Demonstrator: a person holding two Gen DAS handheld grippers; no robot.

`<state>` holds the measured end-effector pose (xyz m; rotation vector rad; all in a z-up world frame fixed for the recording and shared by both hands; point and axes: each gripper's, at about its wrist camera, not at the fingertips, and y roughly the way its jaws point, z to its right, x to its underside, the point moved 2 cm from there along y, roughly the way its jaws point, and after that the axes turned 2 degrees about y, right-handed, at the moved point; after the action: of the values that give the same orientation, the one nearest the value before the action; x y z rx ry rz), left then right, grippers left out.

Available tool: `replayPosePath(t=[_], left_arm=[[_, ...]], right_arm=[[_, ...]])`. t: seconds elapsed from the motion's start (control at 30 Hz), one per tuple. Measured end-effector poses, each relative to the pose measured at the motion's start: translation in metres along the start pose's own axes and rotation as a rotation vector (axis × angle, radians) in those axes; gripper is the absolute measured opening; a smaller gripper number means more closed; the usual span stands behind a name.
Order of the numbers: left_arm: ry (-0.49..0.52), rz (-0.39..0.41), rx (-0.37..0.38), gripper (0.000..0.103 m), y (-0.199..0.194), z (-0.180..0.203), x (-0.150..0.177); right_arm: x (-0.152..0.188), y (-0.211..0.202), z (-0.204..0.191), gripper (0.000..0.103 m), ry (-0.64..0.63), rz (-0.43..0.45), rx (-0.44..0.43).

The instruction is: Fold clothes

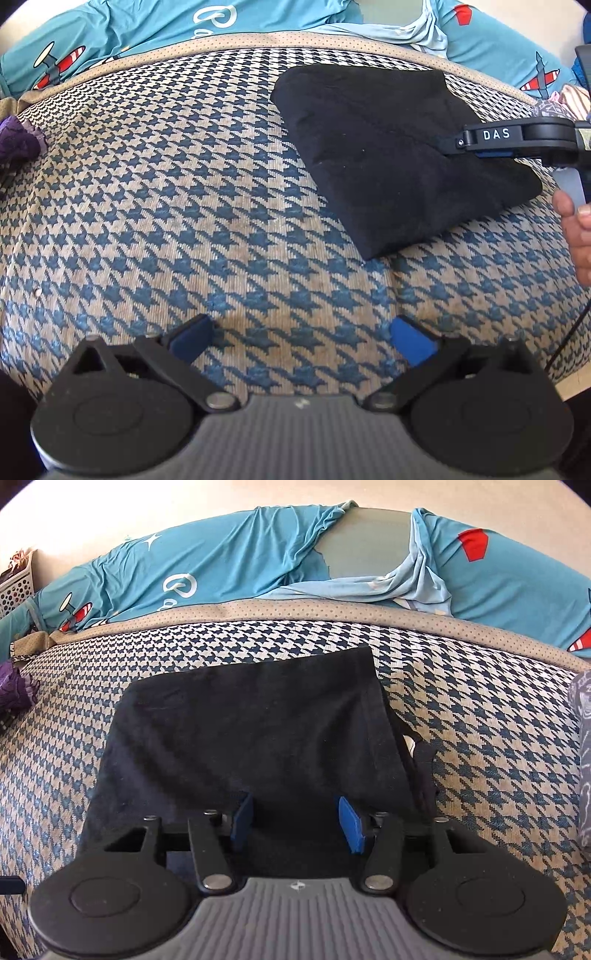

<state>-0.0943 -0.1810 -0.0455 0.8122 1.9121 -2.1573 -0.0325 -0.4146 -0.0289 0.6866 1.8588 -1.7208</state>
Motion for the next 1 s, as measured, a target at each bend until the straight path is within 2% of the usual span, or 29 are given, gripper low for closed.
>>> replayPosePath(t=[0.13,0.23,0.33,0.47,0.73,1.0], left_arm=[[0.001,0.003,0.001,0.103,-0.003,0.0,0.003],[0.0,0.005,-0.001,0.103,-0.003,0.001,0.003],[0.004,0.005,0.006,0.103,-0.003,0.001,0.003],[0.009,0.003,-0.009,0.103,-0.002,0.003,0.003],[0.01,0.009,-0.01,0.103,-0.001,0.003,0.003],[0.007,-0.002,-0.01,0.103,-0.002,0.002,0.001]], right_arm=[[-0.001,-0.002,0.003,0.048,0.023,0.004,0.022],[-0.002,-0.005,0.015,0.048,0.092,0.011,0.074],[-0.003,-0.013,0.025,0.048,0.17,0.036,0.074],[-0.003,-0.019,0.032,0.048,0.194,0.04,0.119],[0.002,-0.02,0.031,0.051,0.22,-0.005,0.085],[0.001,-0.029,0.022,0.052,0.299,-0.02,0.009]])
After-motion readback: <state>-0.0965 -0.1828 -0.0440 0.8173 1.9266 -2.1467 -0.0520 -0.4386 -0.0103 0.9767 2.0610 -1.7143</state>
